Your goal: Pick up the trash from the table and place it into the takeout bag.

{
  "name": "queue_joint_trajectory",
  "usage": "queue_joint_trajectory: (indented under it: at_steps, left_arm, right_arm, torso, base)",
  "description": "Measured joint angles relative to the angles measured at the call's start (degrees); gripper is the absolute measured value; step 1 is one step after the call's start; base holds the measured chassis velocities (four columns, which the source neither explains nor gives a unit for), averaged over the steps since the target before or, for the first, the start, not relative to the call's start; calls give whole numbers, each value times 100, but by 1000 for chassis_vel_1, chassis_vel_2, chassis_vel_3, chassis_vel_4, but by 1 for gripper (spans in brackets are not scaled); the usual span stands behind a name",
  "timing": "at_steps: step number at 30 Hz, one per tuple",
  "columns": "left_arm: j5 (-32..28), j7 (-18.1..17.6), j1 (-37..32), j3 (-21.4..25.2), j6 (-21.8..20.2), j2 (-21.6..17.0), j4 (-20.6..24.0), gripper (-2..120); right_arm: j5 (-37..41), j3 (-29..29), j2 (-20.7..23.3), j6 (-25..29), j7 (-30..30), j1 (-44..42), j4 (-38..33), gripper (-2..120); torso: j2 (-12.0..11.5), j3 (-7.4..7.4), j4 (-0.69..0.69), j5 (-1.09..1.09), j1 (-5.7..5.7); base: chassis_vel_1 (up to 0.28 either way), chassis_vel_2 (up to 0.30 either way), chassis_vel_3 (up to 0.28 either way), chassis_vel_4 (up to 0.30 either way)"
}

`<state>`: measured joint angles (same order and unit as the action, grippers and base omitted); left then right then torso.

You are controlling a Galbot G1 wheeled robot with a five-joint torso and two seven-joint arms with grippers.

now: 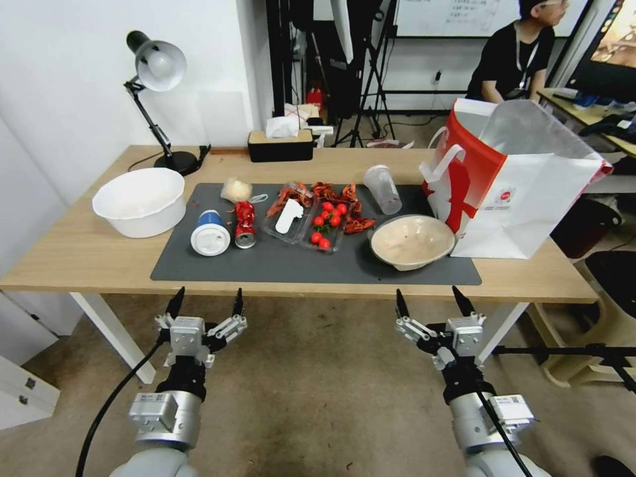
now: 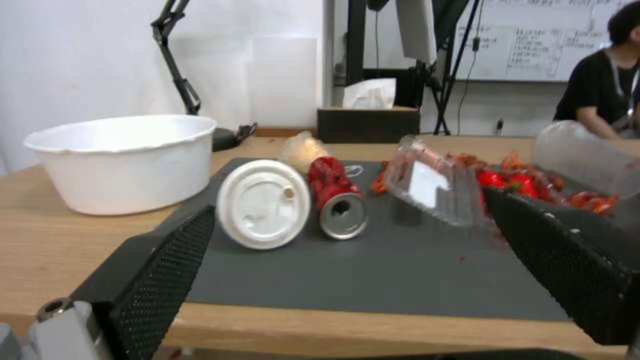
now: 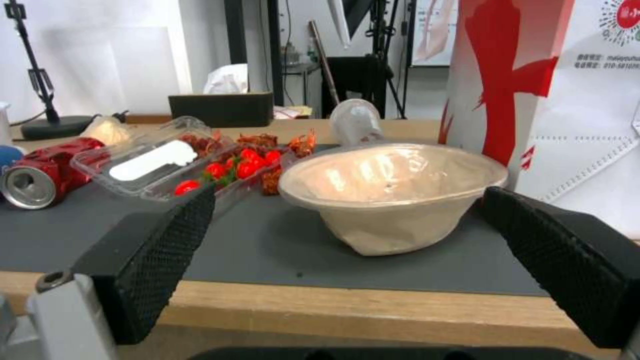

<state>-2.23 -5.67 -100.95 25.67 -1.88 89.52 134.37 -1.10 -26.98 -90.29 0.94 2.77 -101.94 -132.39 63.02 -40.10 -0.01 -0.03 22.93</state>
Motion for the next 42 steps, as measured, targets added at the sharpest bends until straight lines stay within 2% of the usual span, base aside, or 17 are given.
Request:
queue_joint_trajectory:
  at_steps: [1, 4, 14, 26, 34, 40, 42]
  left_arm:
    - [-2, -9, -2, -20, -6, 13, 1, 100]
    - [2, -3, -8, -51, -11, 25, 2, 100]
    - [58, 77, -59, -50, -14, 22, -38, 100]
    - [100, 365, -65, 160, -17, -107, -163, 100]
    - [90, 505, -78, 387, -19, -207, -184, 100]
    - [91, 633, -43, 534, -34, -318, -263, 100]
    - [90, 638, -40, 538, -37, -319, -273, 100]
  right_arm:
    - [0, 3, -16, 6, 1, 1, 0, 100]
    - [0, 3, -33, 7, 1, 2, 1, 100]
    - [-5, -37, -65, 4, -28, 4, 25, 100]
    - [85, -262, -44, -10, -47, 12, 114, 100]
    - [829, -313, 63, -249, -86, 67, 111, 100]
    - [2554, -402, 227, -883, -438, 339, 27, 100]
    - [2721, -410, 240, -940, -489, 377, 27, 100]
  torso:
    - [0, 0, 0, 6, 0]
    - [0, 0, 1, 1, 0]
    - [0, 0, 1, 3, -1]
    - [0, -1, 0, 2, -1]
    - [0, -1, 1, 3, -1]
    - [0, -1, 1, 3, -1]
    - [0, 0, 1, 3, -1]
  base:
    - [0, 0, 0, 0]
    - [0, 0, 0, 0]
    - [0, 0, 0, 0]
    - [0, 0, 0, 0]
    - [0, 0, 0, 0]
    - [0, 0, 0, 0]
    - [0, 0, 0, 0]
